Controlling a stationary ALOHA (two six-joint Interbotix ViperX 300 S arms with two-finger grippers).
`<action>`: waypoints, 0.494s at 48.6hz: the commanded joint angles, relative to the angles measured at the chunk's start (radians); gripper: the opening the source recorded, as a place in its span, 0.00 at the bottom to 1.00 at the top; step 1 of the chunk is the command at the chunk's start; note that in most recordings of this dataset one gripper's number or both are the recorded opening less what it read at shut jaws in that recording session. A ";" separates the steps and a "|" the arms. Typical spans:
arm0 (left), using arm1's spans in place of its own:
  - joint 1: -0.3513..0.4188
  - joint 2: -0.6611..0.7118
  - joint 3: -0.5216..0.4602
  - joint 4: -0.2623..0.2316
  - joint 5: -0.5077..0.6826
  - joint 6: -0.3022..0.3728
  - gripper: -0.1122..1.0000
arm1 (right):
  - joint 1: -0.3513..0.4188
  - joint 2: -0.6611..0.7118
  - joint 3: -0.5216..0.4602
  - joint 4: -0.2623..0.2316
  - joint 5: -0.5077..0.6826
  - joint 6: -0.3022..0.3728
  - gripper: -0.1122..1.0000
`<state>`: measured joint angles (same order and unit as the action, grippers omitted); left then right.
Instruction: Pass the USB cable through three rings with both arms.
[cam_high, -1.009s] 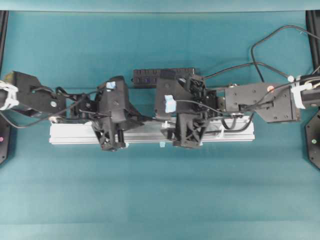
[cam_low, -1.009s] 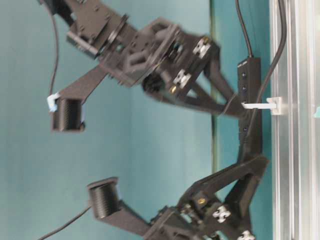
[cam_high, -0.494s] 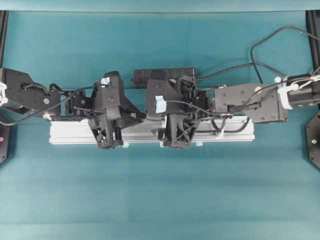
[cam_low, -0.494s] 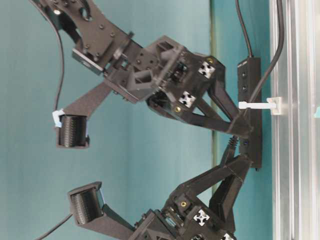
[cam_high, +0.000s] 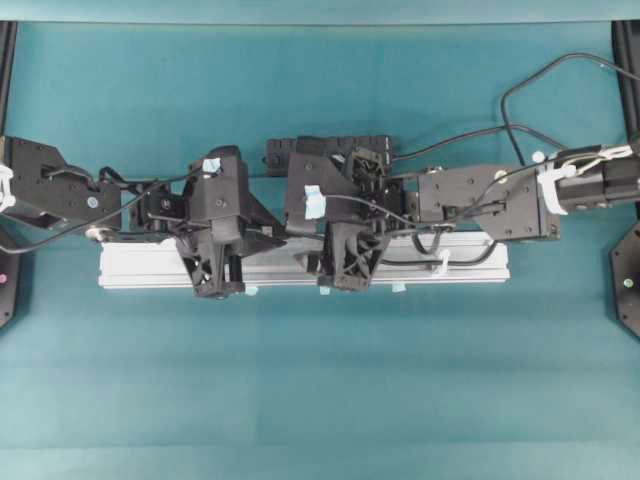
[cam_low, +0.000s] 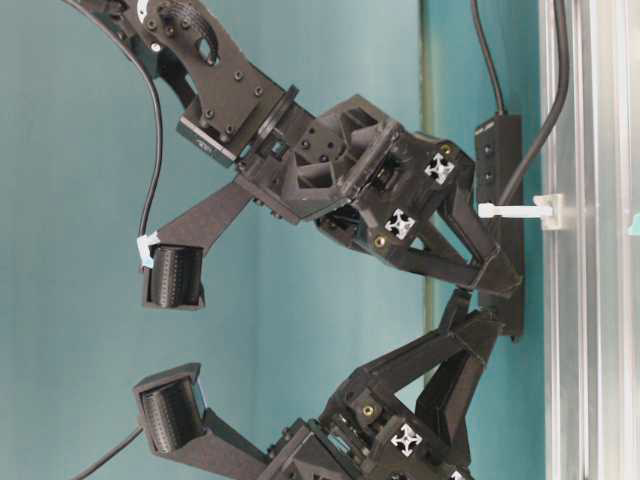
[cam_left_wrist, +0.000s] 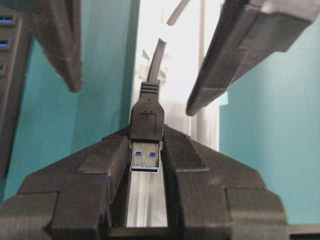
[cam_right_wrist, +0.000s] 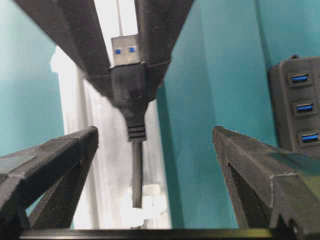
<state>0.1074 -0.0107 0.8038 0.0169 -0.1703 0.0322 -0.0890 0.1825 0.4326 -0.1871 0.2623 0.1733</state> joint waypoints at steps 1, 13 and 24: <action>-0.002 -0.018 -0.015 0.002 -0.005 0.000 0.27 | -0.003 -0.008 -0.015 -0.002 -0.012 0.006 0.76; -0.002 -0.018 -0.017 0.002 -0.003 0.002 0.27 | -0.003 0.006 -0.020 -0.002 -0.015 0.005 0.44; -0.002 -0.018 -0.015 0.002 -0.003 0.000 0.27 | 0.000 0.011 -0.028 -0.002 -0.028 -0.005 0.13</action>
<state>0.1089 -0.0107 0.8023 0.0169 -0.1703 0.0322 -0.0905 0.2010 0.4234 -0.1856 0.2485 0.1703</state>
